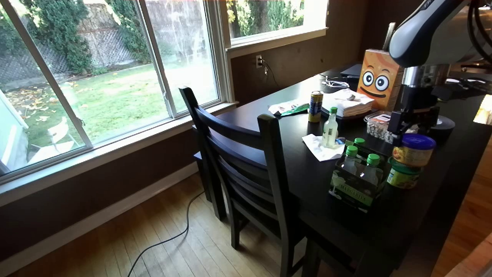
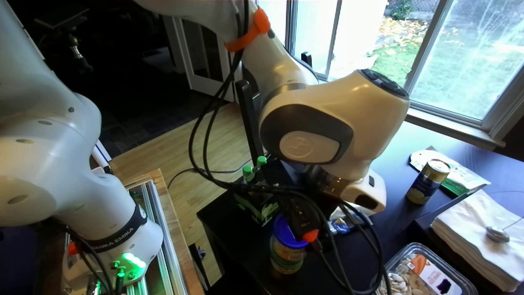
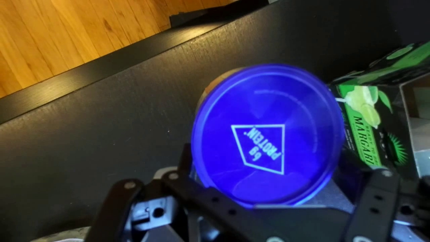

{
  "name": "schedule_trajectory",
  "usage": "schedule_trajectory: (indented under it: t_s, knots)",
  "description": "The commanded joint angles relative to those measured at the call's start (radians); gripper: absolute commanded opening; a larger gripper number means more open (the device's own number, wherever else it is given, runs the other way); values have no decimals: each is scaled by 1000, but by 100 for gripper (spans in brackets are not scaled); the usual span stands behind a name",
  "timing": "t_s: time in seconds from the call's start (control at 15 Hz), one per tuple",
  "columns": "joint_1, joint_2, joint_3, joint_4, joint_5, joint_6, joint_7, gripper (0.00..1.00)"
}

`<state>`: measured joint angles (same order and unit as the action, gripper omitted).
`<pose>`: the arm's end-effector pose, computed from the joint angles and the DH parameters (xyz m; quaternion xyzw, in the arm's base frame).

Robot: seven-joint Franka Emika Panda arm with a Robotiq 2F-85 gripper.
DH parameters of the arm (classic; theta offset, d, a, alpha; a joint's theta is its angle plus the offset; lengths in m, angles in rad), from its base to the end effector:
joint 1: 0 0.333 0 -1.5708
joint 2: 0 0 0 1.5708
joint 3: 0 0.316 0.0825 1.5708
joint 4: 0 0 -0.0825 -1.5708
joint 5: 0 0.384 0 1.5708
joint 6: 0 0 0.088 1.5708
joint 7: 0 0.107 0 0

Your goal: Take the can with the blue lid off of the can with the green lid

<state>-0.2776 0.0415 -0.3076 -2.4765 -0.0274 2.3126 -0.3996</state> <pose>0.3754 -0.2504 0.2600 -0.9913 0.0825 0.0968 0.0345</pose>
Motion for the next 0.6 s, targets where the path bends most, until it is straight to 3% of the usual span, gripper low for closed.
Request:
schedule_trajectory:
  t_s: [0.0,0.33,0.4,0.53]
  knots:
    - [-7,-46,8,89,16,-111,21,71]
    - [11,-33,27,192,137,-170,9,71]
    - [3,-34,20,158,78,-133,21,96]
    - [7,-33,30,174,105,-138,21,96]
